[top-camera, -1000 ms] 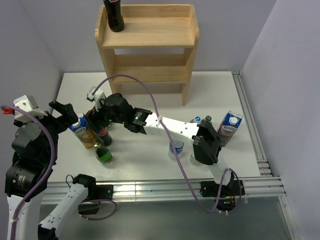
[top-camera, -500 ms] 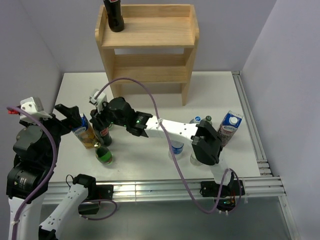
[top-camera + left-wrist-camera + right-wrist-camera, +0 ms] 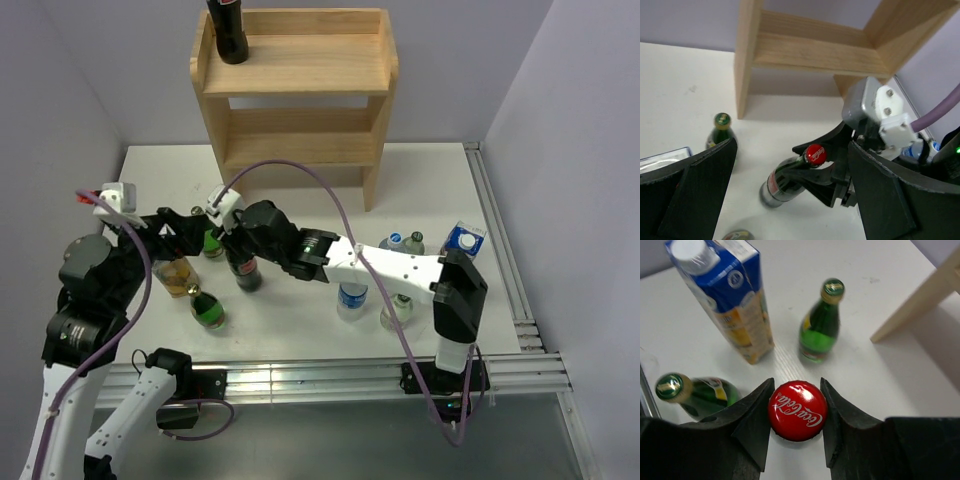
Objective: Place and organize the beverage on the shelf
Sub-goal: Pick up the drink from the center of the board.
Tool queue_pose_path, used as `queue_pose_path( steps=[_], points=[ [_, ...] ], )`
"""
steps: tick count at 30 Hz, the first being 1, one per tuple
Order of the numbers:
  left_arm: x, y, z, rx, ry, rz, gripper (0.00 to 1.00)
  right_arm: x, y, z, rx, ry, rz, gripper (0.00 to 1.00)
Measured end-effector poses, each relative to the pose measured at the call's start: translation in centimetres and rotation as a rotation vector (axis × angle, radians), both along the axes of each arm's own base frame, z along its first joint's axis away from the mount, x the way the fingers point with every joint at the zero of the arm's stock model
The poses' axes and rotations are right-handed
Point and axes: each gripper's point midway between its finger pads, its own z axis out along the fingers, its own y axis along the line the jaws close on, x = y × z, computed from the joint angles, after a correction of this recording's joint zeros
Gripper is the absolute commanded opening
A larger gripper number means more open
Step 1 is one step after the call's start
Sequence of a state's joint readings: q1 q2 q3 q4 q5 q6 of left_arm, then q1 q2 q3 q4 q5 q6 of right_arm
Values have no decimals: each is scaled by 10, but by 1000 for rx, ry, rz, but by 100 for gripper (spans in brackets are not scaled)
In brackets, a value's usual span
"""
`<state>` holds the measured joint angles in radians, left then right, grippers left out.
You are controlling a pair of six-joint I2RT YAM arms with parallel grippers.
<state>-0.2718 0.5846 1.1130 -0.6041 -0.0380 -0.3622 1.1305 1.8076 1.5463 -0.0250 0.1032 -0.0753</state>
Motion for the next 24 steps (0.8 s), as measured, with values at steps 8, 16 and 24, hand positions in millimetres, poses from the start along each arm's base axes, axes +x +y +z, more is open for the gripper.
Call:
queue_pose_path(
  steps=[8,16,24],
  points=[
    [11,-46,-26,-27,14,-236,99,-4,-64,30,-70,-30,-71,0],
    [11,-89,-19,-121,-75,-473,99,-24,-114,104,-1,-90,-76,0],
    [30,-129,-30,-199,-126,-648,99,-34,-147,138,-39,-31,-111,0]
  ],
)
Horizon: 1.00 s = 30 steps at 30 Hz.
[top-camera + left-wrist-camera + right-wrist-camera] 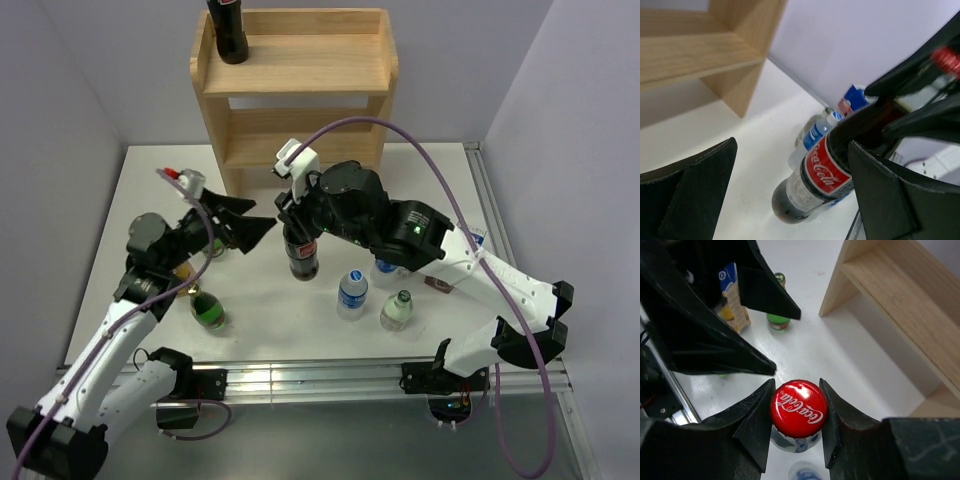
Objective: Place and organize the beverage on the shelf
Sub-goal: Pick up the drink from the center of the board.
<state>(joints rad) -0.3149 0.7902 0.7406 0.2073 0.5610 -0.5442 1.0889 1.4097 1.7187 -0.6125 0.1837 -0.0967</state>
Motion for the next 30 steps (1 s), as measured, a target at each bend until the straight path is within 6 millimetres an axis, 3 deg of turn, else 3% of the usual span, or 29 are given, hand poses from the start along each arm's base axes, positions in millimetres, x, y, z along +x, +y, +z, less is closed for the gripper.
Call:
queue_pose_path(
  steps=[5,8,11,19,24,30],
  points=[
    [-2,-48,-19,97,-47,-97,99,-7,-27,2,-62,44,-41,0],
    [-17,-77,-23,150,-103,-179,99,-9,-49,-2,-111,61,-79,0],
    [-38,-98,-29,178,-142,-270,99,-12,-57,0,-112,62,-86,0],
    [-51,-112,-23,174,-219,-318,100,-24,-68,18,-33,55,-66,0],
    [-47,-116,-28,191,-215,-292,99,-28,-76,27,5,29,-64,0],
    [-42,-115,-30,206,-215,-256,100,-25,-71,28,10,19,-62,0]
  ],
)
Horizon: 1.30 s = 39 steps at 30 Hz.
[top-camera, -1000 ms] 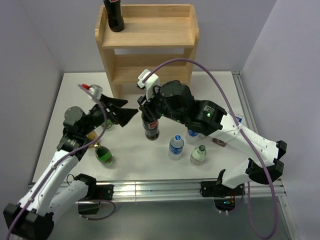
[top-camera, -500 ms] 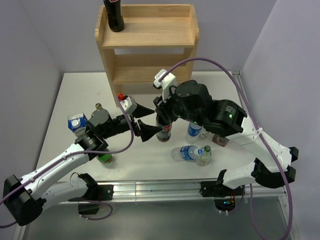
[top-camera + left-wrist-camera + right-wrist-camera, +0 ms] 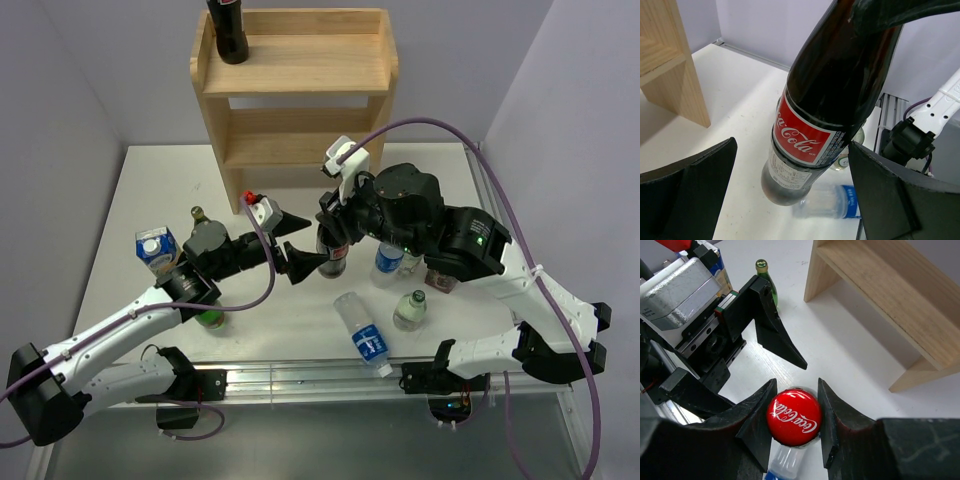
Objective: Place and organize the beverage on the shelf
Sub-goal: Pick up the drink from the center of the board.
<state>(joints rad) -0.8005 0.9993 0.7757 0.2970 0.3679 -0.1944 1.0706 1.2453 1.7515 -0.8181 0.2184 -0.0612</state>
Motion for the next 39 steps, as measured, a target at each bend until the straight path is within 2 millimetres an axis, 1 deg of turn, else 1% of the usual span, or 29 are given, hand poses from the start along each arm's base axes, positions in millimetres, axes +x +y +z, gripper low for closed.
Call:
queue_pose_path(
  steps=[7,23,34,39],
  points=[
    [-3,2,-4,22,-2,-3,100,-3,3,-3,1,12,26,0],
    [-14,-7,-13,51,-7,-68,99,-10,5,-9,-5,48,51,0],
    [-21,-14,-26,92,2,-98,99,-17,11,-10,15,80,88,0],
    [-18,-18,-39,131,15,-81,98,-17,15,-14,5,91,97,0]
  ],
)
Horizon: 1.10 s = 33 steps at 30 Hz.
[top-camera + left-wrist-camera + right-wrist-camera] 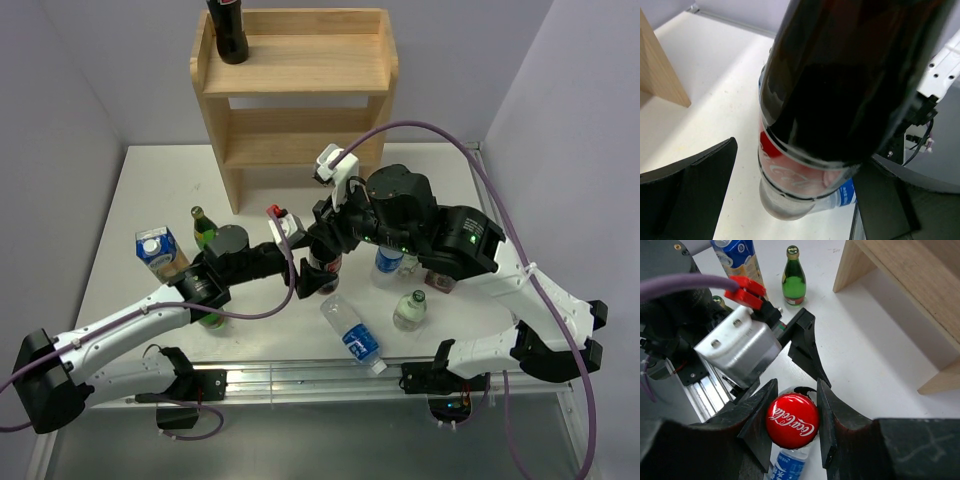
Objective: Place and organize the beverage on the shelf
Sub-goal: Pick up the drink from the center of the board.
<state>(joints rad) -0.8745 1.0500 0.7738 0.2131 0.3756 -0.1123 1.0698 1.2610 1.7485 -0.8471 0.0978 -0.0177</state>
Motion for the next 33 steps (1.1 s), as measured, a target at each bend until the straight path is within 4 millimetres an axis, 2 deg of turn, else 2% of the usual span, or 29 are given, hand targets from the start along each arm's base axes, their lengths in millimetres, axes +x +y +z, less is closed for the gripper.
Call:
queue_pose_path(
  steps=[4,6,8,10,11,13,14,15,16,18,19,22,25,28,31,33],
  points=[
    [1,-3,-10,29,12,9,95,-1,3,-2,3,16,4,0],
    [0,-3,-11,32,9,9,87,0,4,-3,2,22,0,0],
    [0,-4,-10,33,7,7,72,1,4,-3,2,23,-5,0],
    [0,-5,-9,35,-3,7,50,3,4,-3,1,19,-12,0],
    [-1,-5,-9,36,-9,2,30,5,4,-2,7,15,-21,0],
    [-1,-6,-7,34,-8,4,4,7,4,0,12,17,-26,0],
    [0,-6,-6,33,-8,9,0,7,4,1,14,13,-29,0],
    [0,-6,-4,32,-7,13,0,8,4,2,19,10,-31,4],
    [1,-6,-3,29,-5,18,0,8,5,3,23,7,-33,17],
    [4,-6,-1,28,-5,33,0,10,5,6,32,-2,-39,29],
    [5,-5,0,26,-6,42,0,11,5,7,36,-5,-40,47],
    [9,-1,2,22,5,87,0,15,4,14,58,-25,-61,63],
    [18,11,-7,56,39,173,0,14,7,44,172,-72,-57,70],
    [27,22,-21,105,70,251,0,6,1,75,275,-118,-44,72],
    [34,33,-31,150,93,322,0,0,-12,97,350,-156,-48,74],
    [39,40,-33,175,102,372,0,-3,-20,103,380,-170,-56,75]
  ],
)
